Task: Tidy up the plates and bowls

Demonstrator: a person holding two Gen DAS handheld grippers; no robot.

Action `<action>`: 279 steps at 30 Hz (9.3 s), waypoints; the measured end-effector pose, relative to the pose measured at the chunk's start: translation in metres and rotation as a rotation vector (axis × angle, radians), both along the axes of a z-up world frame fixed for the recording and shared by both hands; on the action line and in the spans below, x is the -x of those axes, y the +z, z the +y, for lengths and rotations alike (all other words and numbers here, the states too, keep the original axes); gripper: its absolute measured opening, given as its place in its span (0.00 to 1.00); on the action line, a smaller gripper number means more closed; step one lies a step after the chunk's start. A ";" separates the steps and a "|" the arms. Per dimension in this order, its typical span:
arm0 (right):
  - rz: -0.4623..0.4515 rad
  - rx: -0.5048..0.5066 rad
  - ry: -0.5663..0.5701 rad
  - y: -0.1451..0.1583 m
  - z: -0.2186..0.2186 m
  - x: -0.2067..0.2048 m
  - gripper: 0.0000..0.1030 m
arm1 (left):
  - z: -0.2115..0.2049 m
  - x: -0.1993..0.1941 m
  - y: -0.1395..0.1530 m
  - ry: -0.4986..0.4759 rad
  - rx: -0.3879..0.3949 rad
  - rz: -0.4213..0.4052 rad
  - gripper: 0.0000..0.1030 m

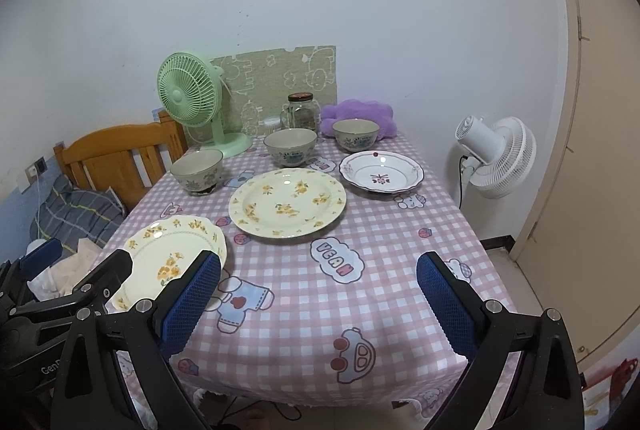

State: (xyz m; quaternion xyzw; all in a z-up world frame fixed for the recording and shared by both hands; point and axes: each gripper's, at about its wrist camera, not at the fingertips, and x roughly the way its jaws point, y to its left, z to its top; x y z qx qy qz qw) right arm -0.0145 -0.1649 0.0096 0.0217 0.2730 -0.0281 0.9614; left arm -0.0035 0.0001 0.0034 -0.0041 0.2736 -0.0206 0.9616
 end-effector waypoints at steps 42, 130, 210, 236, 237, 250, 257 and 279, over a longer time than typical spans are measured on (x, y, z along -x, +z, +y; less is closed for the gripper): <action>0.002 -0.007 -0.006 0.001 -0.006 -0.001 0.97 | 0.001 0.001 0.004 -0.001 -0.004 -0.011 1.00; 0.599 0.004 -0.051 -0.136 0.157 -0.216 0.70 | 0.119 -0.202 -0.128 -0.142 -0.042 0.565 0.60; 0.633 -0.083 -0.090 -0.131 -0.175 -0.202 0.70 | -0.199 -0.206 -0.126 -0.199 -0.091 0.594 0.71; 0.416 -0.066 -0.153 -0.058 -0.039 -0.181 0.80 | -0.078 -0.197 -0.064 -0.308 -0.058 0.427 0.90; 0.408 -0.060 -0.151 -0.057 -0.033 -0.185 0.80 | -0.072 -0.202 -0.063 -0.297 -0.065 0.418 0.90; 0.414 -0.040 -0.107 -0.068 -0.015 -0.282 0.80 | -0.058 -0.284 -0.078 -0.143 -0.067 0.414 0.88; 0.481 -0.037 -0.073 -0.101 -0.021 -0.324 0.80 | -0.064 -0.318 -0.112 -0.092 -0.079 0.484 0.84; 0.586 -0.059 -0.019 -0.133 -0.015 -0.344 0.71 | -0.051 -0.328 -0.136 -0.104 -0.106 0.553 0.78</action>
